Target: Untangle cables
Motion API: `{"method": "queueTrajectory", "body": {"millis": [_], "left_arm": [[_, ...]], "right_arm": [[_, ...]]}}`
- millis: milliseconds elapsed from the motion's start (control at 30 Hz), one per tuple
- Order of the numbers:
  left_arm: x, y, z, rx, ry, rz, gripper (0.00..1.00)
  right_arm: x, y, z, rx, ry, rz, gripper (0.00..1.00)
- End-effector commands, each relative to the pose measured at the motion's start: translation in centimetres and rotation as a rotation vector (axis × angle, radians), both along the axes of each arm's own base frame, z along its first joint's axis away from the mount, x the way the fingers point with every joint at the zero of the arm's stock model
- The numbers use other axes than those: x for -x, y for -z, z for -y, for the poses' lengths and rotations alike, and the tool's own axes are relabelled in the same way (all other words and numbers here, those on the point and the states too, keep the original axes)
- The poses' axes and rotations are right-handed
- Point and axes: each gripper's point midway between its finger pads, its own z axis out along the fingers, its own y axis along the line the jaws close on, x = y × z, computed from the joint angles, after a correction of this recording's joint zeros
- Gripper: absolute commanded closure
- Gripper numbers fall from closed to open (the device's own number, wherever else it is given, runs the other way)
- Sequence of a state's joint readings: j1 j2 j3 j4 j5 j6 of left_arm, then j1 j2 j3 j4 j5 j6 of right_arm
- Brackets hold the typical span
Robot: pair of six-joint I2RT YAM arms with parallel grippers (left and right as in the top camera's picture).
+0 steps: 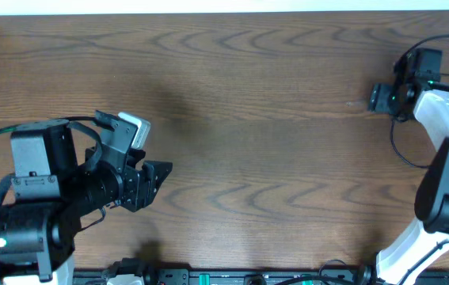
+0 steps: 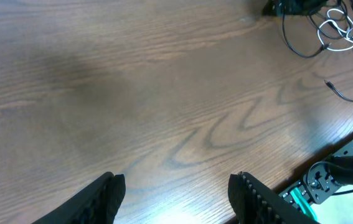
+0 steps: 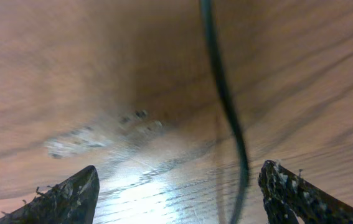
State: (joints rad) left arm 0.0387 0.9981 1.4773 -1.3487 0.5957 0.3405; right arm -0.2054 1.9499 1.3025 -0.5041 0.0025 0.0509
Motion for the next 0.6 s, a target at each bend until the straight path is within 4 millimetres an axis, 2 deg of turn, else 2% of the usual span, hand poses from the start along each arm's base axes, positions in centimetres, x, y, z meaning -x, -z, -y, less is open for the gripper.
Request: {"method": "queueTrajectory", "body": {"millis": [0, 33, 67, 100, 133, 167, 300, 400, 467, 567], "left_arm": [[-0.3, 0.0, 0.0, 0.001, -0.003, -0.014, 0.41], [-0.4, 0.1, 0.0, 0.001, -0.003, -0.018, 0.41], [-0.5, 0.2, 0.0, 0.002, -0.003, -0.024, 0.41], [-0.6, 0.3, 0.0, 0.002, -0.003, -0.027, 0.41], [-0.6, 0.4, 0.0, 0.002, -0.003, -0.031, 0.42], [-0.7, 0.4, 0.0, 0.002, -0.003, -0.034, 0.41], [-0.8, 0.5, 0.0, 0.002, -0.003, -0.039, 0.41], [-0.7, 0.5, 0.0, 0.002, -0.003, -0.040, 0.41], [-0.6, 0.6, 0.0, 0.003, -0.003, -0.047, 0.41], [-0.4, 0.7, 0.0, 0.003, -0.003, -0.055, 0.41]], "right_arm": [[1.0, 2.7, 0.2, 0.003, 0.003, -0.072, 0.21], [1.1, 3.0, 0.2, 0.002, 0.003, -0.078, 0.24], [1.1, 3.1, 0.2, 0.002, 0.003, -0.082, 0.41], [1.1, 3.1, 0.2, 0.002, 0.003, -0.081, 0.67], [1.1, 3.1, 0.2, 0.002, 0.004, -0.080, 0.85], [1.0, 2.9, 0.2, 0.003, 0.004, -0.077, 0.99], [1.3, 2.5, 0.8, 0.001, 0.069, -0.075, 0.99], [1.5, 1.2, 1.7, -0.014, 0.164, -0.048, 0.99], [1.2, -0.7, 2.5, -0.011, 0.189, -0.004, 0.99], [0.9, -5.0, 4.4, 0.008, 0.227, 0.095, 0.99]]}}
